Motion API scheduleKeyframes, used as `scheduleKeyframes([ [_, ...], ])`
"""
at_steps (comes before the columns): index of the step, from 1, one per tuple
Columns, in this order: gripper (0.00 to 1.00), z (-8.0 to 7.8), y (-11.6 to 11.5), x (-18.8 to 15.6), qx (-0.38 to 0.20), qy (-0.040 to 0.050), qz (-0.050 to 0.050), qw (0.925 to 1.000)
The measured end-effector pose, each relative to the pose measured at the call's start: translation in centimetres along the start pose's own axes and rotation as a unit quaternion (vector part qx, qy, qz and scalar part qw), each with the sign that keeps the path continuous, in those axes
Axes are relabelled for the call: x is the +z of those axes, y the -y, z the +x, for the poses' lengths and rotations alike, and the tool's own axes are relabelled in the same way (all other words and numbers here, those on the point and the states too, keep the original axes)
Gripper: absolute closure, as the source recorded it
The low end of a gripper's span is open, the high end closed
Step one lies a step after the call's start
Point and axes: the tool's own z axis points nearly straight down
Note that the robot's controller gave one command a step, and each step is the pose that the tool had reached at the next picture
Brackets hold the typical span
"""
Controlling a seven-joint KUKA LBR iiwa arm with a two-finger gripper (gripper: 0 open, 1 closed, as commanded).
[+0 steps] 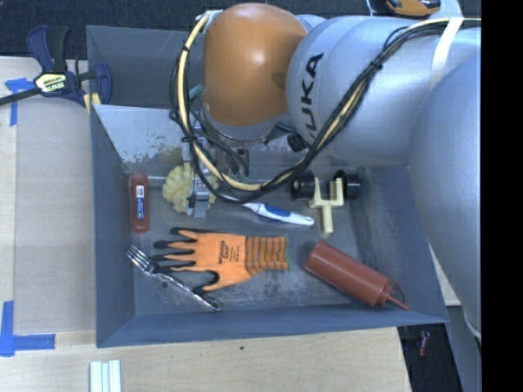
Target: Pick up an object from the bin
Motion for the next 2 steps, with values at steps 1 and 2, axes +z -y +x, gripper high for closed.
scheduleKeyframes([
  [1, 0.00, -0.2, 0.1, -0.5, 0.002, 0.0043, -0.001, 1.0000],
  [2, 0.00, 0.5, 2.9, 7.4, -0.008, 0.0069, -0.001, 0.9999],
])
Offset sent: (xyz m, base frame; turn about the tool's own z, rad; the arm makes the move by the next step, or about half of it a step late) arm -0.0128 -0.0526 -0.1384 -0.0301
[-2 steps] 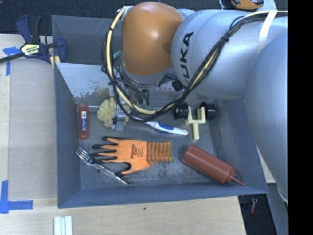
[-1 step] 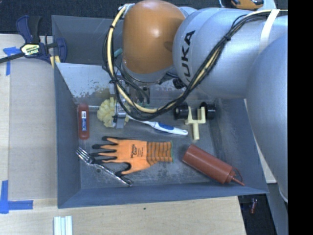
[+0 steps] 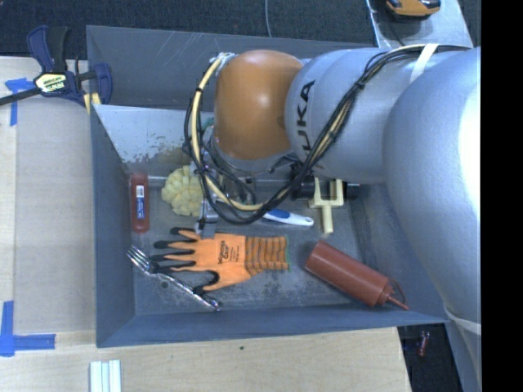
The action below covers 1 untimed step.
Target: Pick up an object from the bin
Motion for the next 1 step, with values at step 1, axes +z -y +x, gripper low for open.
scheduleKeyframes([
  [1, 1.00, 0.94, -0.38, 5.64, -0.045, 0.0163, -0.004, 0.9989],
])
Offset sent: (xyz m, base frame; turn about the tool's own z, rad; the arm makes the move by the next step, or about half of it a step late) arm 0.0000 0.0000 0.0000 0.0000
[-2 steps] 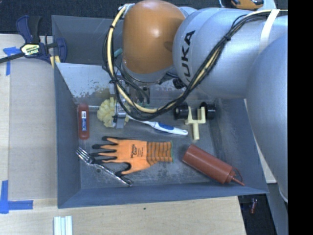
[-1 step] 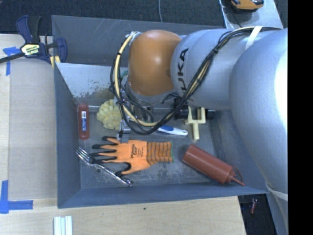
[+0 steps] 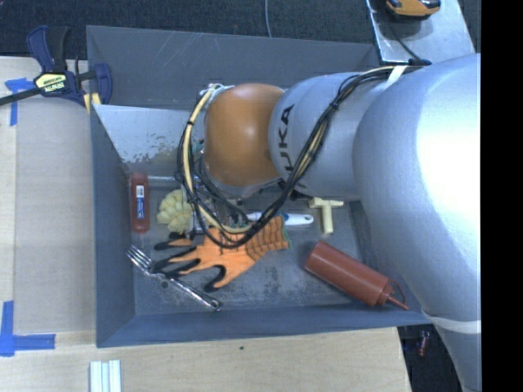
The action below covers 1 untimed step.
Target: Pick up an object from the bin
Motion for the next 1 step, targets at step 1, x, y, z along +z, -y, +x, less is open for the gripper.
scheduleKeyframes([
  [1, 1.00, 0.02, 0.00, 0.01, 0.000, -0.0002, 0.000, 1.0000],
])
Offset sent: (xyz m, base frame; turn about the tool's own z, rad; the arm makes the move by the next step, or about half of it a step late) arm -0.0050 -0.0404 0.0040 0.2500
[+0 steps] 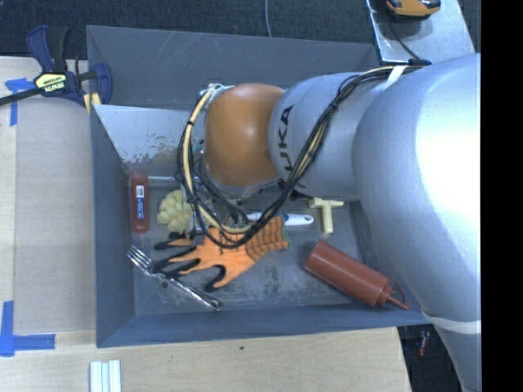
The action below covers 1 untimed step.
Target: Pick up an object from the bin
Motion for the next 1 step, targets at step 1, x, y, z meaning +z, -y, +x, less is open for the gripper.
scheduleKeyframes([
  [1, 1.00, 0.37, 1.56, -0.41, 0.062, 0.0016, -0.004, 0.9981],
])
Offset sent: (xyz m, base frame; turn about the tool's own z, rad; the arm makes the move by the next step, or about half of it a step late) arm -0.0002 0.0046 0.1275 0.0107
